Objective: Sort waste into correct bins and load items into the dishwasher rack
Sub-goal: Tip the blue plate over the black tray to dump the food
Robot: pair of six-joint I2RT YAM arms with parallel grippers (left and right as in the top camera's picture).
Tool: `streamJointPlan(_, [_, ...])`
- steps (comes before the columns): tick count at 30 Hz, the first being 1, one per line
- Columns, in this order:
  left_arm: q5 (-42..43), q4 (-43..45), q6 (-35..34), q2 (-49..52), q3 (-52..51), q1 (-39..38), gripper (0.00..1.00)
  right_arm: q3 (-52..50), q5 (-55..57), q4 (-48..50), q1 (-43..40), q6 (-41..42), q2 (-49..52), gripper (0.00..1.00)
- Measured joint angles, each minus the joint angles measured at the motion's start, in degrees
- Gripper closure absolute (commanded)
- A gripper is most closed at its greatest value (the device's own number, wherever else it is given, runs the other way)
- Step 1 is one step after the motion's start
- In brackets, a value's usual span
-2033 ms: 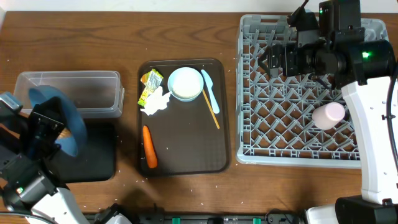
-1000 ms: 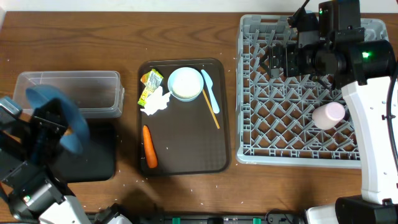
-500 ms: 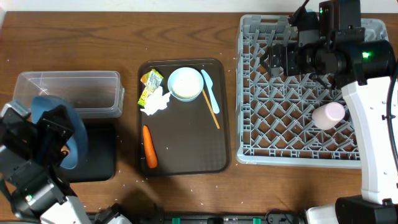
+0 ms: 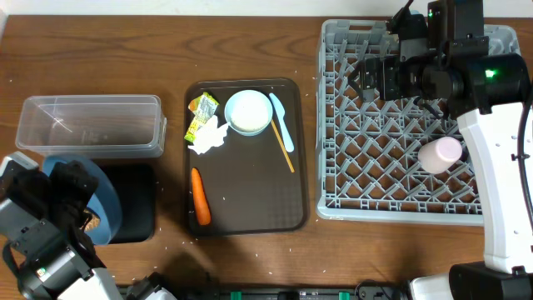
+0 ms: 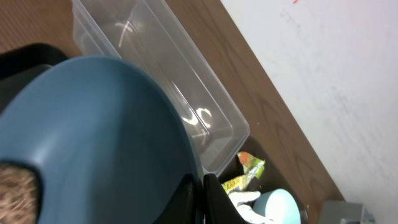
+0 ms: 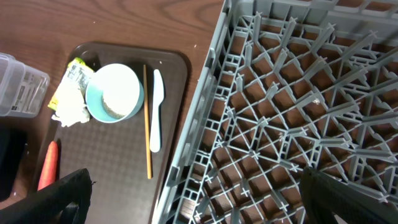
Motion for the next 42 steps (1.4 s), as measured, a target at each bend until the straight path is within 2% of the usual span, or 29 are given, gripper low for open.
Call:
streamJointPlan(13, [9.7,12.5,6.7,-2.0,0.0,-1.6,0.94,0.0,0.0,-0.1,0.0,0.0,0.0,0.01])
streamJointPlan(15, [9.9,11.9,6.1,-3.4,0.1,-1.6,0.94,0.0,0.0,-0.1,0.0,0.0,0.0,0.01])
streamJointPlan(19, [4.6,3.6,1.5,-4.4,0.0,-1.6,0.94,0.0,0.0,0.0,0.0,0.0,0.0,0.01])
streamJointPlan(22, [2.7,3.8,-1.9,-3.4,-4.0,-1.6,0.94,0.0,0.0,0.0,0.0,0.0,0.0,0.01])
streamJointPlan(27, [11.0,20.2,-1.9,-0.9,-8.3,-1.4,0.94,0.0,0.0,-0.4,0.0,0.0,0.0,0.01])
streamJointPlan(28, [11.6,20.3,-1.9,-1.5,-7.8,-1.5,0.94,0.0,0.0,-0.7,0.0,0.0,0.0,0.01])
streamJointPlan(33, [5.2,8.6,-4.2,-3.8,-6.9,-1.7,0.94,0.0,0.0,-1.0,0.0,0.0,0.0,0.01])
streamJointPlan(42, [5.1,13.6,-2.9,-3.9,-6.9,-1.7,0.94,0.0,0.0,-0.8,0.0,0.0,0.0,0.01])
